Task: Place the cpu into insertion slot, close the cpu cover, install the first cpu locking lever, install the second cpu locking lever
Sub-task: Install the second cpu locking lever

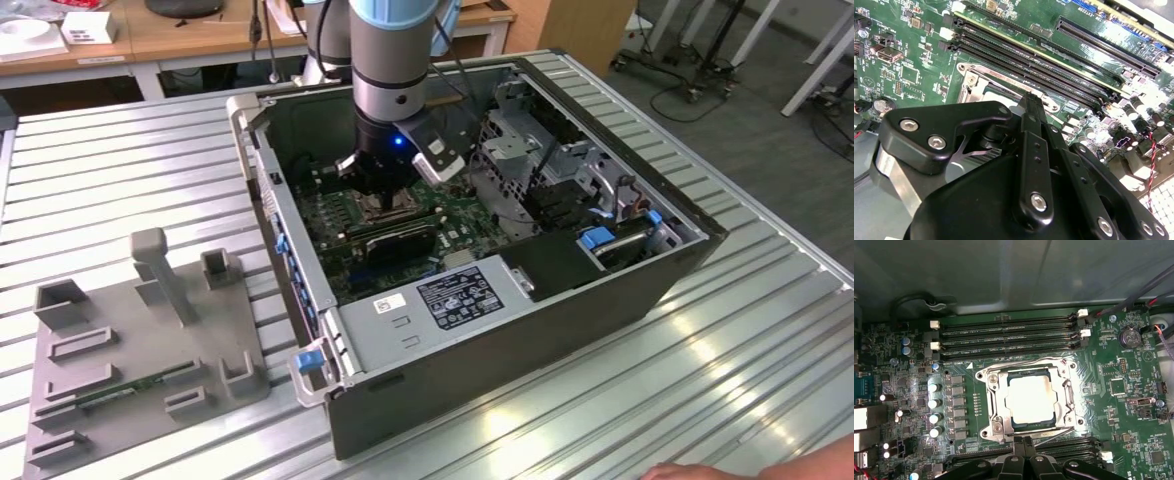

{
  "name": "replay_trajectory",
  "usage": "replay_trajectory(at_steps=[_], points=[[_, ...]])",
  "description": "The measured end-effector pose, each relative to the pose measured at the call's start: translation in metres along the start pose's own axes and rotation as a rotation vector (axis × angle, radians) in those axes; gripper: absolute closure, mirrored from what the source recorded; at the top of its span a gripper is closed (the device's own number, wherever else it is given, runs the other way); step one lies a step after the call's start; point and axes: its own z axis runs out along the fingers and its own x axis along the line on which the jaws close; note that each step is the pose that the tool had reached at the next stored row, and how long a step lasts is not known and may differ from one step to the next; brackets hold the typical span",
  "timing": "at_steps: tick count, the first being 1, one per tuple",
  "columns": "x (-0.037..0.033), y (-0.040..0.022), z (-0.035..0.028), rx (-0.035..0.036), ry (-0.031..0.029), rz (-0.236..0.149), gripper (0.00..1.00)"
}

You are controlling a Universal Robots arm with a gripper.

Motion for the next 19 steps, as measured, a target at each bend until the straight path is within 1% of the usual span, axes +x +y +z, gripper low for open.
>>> replay_trajectory(at_steps=[15, 19], points=[[0.0004, -0.0002, 0.0014, -0.0002, -0.0001, 0.000, 0.89], [0.0039, -0.0007, 0.0019, -0.0007, 0.0000, 0.000, 0.89]])
